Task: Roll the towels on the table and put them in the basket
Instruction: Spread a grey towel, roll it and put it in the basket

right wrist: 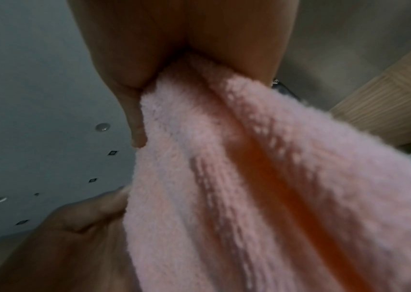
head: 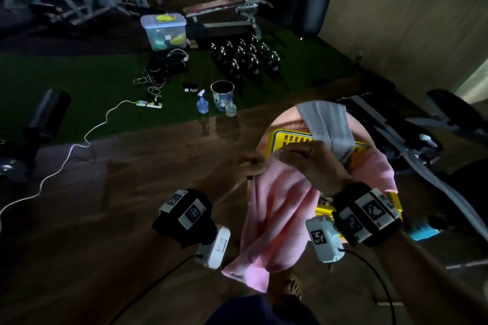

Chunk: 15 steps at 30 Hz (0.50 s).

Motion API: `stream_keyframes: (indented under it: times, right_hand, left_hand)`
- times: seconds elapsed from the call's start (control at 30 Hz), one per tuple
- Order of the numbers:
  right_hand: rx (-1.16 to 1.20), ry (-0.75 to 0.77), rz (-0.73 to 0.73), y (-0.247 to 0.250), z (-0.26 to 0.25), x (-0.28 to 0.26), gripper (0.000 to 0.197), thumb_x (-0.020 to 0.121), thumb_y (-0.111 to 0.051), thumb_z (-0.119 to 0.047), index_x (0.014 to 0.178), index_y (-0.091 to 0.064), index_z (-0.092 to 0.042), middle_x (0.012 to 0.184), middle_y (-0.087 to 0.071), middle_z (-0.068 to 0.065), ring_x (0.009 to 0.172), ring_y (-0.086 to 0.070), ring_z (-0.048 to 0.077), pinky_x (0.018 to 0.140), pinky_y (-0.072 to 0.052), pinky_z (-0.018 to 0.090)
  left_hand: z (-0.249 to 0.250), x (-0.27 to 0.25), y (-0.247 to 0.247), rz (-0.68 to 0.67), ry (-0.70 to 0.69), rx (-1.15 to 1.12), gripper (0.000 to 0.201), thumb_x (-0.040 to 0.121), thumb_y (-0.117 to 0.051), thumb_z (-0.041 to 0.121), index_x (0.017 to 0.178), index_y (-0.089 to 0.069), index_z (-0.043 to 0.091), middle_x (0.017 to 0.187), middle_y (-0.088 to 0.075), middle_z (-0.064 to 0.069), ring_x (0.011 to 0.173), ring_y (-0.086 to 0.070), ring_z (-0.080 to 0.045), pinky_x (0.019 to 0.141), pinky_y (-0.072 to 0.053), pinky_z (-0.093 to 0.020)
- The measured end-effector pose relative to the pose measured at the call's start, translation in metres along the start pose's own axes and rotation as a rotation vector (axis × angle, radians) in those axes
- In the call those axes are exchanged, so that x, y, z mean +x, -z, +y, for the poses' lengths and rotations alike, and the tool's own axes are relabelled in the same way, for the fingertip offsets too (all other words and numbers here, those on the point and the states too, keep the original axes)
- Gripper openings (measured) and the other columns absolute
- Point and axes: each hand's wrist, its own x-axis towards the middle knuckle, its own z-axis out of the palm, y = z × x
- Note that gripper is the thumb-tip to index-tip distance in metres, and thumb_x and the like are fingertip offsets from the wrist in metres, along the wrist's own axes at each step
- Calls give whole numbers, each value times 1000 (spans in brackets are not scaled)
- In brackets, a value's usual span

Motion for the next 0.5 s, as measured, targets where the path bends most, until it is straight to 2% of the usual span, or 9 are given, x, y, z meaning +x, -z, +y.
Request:
stream_keyframes:
  times: [0.07, 0.1, 0.13, 0.23, 0.33, 0.37, 0.43, 0.47, 0.5]
  right_hand:
    - [-25, 24, -2, 1, -1, 0, 26, 86, -64, -30, 83, -72, -5, 67, -52, -1, 68, -43, 6, 61, -37, 26]
    - [-37, 29, -21, 0, -2, 0, 27, 86, -63, -30, 81, -70, -4, 66, -48, 0, 66, -40, 7, 60, -35, 26]
    - [-57, 28, -51, -2, -3, -1, 26, 87, -63, -28, 78, -69, -4, 65, -45, 0, 65, -38, 7, 58, -33, 26]
    - [-76, 27, -92, -3, -6, -2, 24, 91, -62, -25, 77, -67, -6, 65, -40, 1, 64, -35, 8, 57, -30, 27]
    - [-39, 51, -7, 9, -12, 3, 38, 87, -60, -42, 82, -69, -6, 67, -54, 9, 70, -43, 9, 63, -38, 30]
    - [-31, 50, 16, 15, -15, 6, 36, 87, -60, -42, 84, -71, -8, 72, -63, 12, 73, -49, 8, 66, -43, 30]
    - [-13, 33, 65, 27, -23, 8, 18, 89, -61, -30, 90, -74, -18, 84, -73, 3, 81, -59, 5, 77, -49, 29]
    - [-21, 14, 104, 34, -24, 9, 15, 89, -61, -25, 92, -74, -18, 88, -74, 1, 83, -61, 4, 80, -49, 28]
    - [-38, -4, 150, 40, -21, 10, 13, 90, -62, -21, 92, -74, -17, 88, -74, 2, 82, -61, 4, 81, -49, 27]
  left_hand:
    - [4, 2, 1, 80, -47, 8, 9, 79, -65, 15, 81, -73, 19, 87, -67, -2, 87, -58, -16, 80, -44, -31]
    - [8, 4, 4, 117, -83, 34, 14, 81, -66, 10, 79, -73, 22, 82, -69, 7, 82, -60, -8, 77, -45, -25]
    - [16, 5, 8, 140, -123, 91, 19, 84, -65, 6, 81, -73, 23, 79, -69, 11, 79, -61, -2, 75, -47, -21]
    - [37, 3, 15, 94, -234, 252, 13, 89, -59, -2, 93, -68, 6, 84, -66, 2, 80, -58, 0, 75, -45, -16]
    - [48, -6, 8, -7, -226, 283, 19, 92, -53, -3, 104, -65, 7, 94, -65, -8, 79, -59, 2, 77, -45, -16]
    - [46, -10, 3, -56, -187, 273, 14, 94, -52, 2, 98, -65, 8, 89, -65, -7, 78, -59, 0, 76, -44, -18]
    - [37, -18, -2, -40, -108, 263, 17, 97, -51, 8, 87, -63, 17, 76, -65, 10, 74, -59, 5, 74, -41, -13]
    - [30, -22, -1, -12, -83, 198, 18, 97, -51, 8, 90, -65, 16, 78, -68, 11, 75, -61, 6, 74, -43, -14]
    - [27, -24, 2, -6, -65, 112, 17, 97, -50, 9, 95, -67, 11, 85, -72, 8, 80, -63, 1, 76, -46, -20]
